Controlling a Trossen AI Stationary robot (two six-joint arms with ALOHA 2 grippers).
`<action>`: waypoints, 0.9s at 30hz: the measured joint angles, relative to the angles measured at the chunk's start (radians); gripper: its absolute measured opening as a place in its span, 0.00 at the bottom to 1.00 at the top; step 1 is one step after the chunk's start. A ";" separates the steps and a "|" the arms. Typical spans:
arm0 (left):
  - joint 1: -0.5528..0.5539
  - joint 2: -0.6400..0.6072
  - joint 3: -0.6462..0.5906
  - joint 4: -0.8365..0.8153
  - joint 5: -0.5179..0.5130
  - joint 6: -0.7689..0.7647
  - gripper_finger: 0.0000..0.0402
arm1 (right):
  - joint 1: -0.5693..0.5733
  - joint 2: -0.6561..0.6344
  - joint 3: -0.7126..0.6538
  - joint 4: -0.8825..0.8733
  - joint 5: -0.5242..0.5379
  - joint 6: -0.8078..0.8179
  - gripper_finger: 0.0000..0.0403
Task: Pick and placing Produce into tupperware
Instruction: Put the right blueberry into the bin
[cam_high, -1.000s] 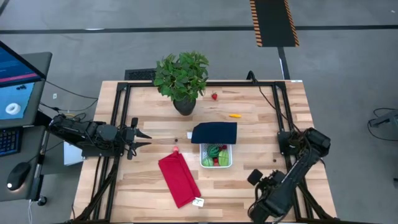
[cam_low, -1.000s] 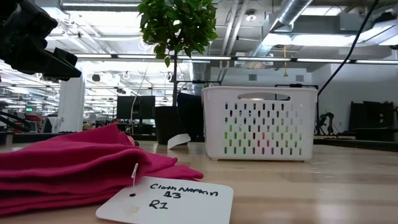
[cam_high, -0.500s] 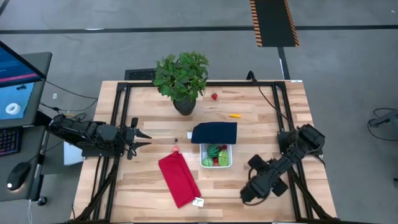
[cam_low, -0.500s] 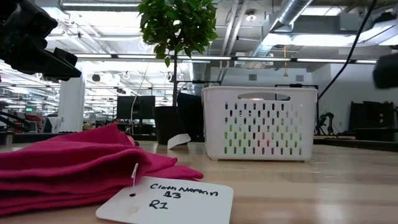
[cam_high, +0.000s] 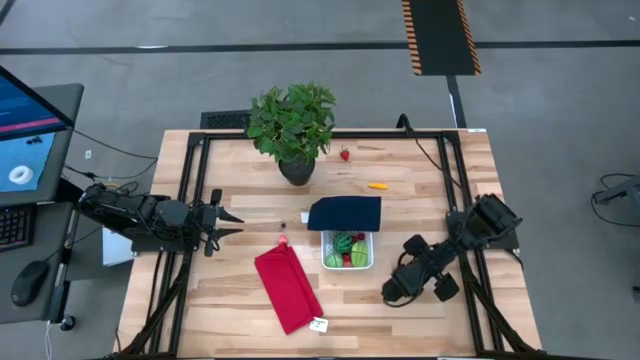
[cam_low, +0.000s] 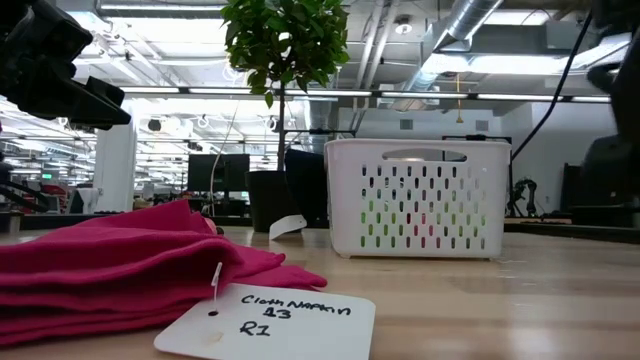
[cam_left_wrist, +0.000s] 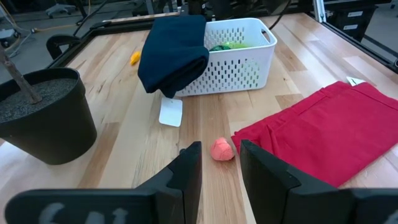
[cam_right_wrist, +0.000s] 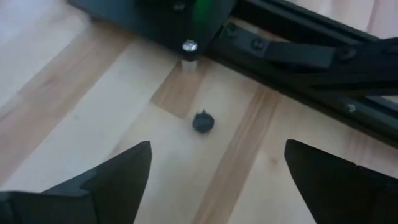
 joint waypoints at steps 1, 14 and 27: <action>0.000 0.000 0.000 0.000 0.000 0.000 0.25 | -0.009 0.000 -0.011 0.016 -0.008 0.000 0.98; 0.000 0.000 0.000 0.000 0.000 0.000 0.25 | -0.057 0.000 -0.128 0.126 -0.019 0.000 0.98; 0.000 0.000 0.000 0.000 0.000 0.000 0.25 | -0.106 -0.002 -0.170 0.145 -0.014 -0.026 0.91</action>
